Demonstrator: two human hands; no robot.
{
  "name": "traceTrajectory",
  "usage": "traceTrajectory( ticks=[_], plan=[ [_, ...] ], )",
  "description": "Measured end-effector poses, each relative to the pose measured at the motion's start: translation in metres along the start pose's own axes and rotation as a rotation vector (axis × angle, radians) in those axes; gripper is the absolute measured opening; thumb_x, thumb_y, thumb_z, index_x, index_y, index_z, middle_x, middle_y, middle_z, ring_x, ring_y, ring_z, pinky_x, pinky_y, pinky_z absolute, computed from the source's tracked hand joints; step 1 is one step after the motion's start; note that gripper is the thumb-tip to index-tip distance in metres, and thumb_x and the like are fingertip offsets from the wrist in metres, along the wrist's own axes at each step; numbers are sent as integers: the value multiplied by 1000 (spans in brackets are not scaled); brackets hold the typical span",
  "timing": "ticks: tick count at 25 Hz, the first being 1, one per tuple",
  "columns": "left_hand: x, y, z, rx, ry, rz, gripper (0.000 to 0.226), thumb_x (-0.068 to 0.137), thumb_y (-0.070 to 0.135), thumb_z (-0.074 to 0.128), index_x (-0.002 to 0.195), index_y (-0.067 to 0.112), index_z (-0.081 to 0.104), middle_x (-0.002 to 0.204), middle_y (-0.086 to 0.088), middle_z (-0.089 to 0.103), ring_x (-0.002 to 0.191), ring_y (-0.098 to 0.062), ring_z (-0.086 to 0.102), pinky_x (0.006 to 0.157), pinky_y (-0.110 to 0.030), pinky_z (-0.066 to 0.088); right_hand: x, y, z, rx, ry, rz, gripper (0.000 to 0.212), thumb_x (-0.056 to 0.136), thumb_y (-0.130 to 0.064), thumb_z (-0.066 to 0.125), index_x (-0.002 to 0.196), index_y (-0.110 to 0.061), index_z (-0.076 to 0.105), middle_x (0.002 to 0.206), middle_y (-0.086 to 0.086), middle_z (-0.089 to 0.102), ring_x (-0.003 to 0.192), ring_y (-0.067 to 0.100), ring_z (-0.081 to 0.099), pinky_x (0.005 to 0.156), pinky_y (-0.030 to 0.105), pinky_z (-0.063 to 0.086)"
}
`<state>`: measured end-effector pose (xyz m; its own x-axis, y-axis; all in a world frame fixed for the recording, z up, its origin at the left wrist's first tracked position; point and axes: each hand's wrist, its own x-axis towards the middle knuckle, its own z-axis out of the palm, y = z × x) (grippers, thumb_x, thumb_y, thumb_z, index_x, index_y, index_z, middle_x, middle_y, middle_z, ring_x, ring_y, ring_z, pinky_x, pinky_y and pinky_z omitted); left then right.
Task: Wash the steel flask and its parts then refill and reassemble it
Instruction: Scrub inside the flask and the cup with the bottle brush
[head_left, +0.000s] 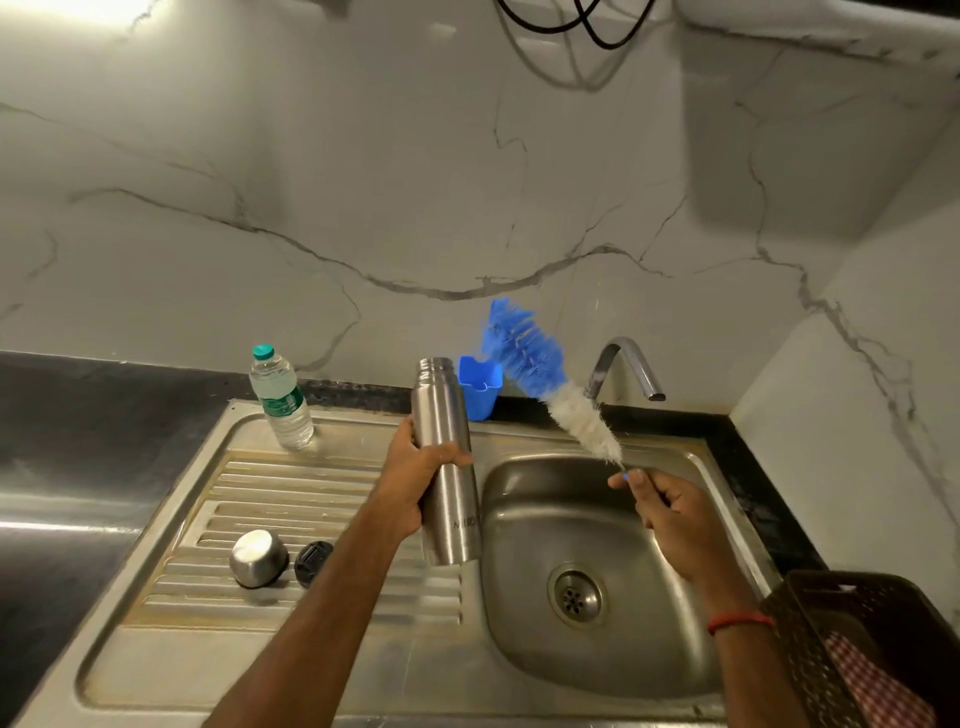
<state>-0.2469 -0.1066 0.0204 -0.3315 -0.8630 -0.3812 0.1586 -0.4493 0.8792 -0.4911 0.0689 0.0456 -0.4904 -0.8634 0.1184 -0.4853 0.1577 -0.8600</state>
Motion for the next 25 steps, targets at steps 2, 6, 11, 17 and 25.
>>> traceTrajectory(
  ticks=[2, 6, 11, 17, 25],
  plan=[
    [-1, -3, 2, 148, -50, 42, 84, 53, 2, 88, 127, 22, 55, 110, -16, 70, 97, -36, 71, 79, -52, 61, 0, -2, 6, -39, -23, -13, 20, 96, -37, 53, 95, -30, 72, 54, -9, 54, 49, 5, 47, 48, 14, 37],
    [-8, -7, 11, 266, -164, 99, 72, 61, -7, 85, 122, 20, 58, 110, -16, 70, 96, -32, 70, 74, -43, 61, 9, -15, 33, -148, -92, -135, 36, 90, -56, 52, 108, -33, 73, 88, -16, 73, 84, -1, 66, 74, 16, 52],
    [-7, 3, 1, 46, -39, 113, 80, 50, -4, 81, 122, 22, 58, 108, -16, 69, 92, -33, 70, 65, -41, 59, 10, 6, 24, -140, -75, -65, 17, 94, -42, 52, 97, -38, 68, 93, -14, 70, 91, -7, 62, 80, 19, 51],
    [7, 13, -14, 144, 80, 276, 88, 54, -16, 83, 125, 23, 50, 111, -8, 64, 97, -26, 66, 69, -39, 57, 20, 18, 24, -99, 51, 97, 20, 100, -31, 53, 103, -24, 71, 73, 14, 64, 64, 25, 57, 61, 34, 47],
    [24, 6, -16, 191, 86, 297, 95, 52, -19, 84, 132, 20, 48, 112, -3, 64, 99, -21, 64, 71, -32, 51, 64, -9, 61, 32, -148, 291, 38, 103, -9, 49, 140, -14, 53, 89, 9, 67, 72, 12, 55, 61, 18, 49]
  ],
)
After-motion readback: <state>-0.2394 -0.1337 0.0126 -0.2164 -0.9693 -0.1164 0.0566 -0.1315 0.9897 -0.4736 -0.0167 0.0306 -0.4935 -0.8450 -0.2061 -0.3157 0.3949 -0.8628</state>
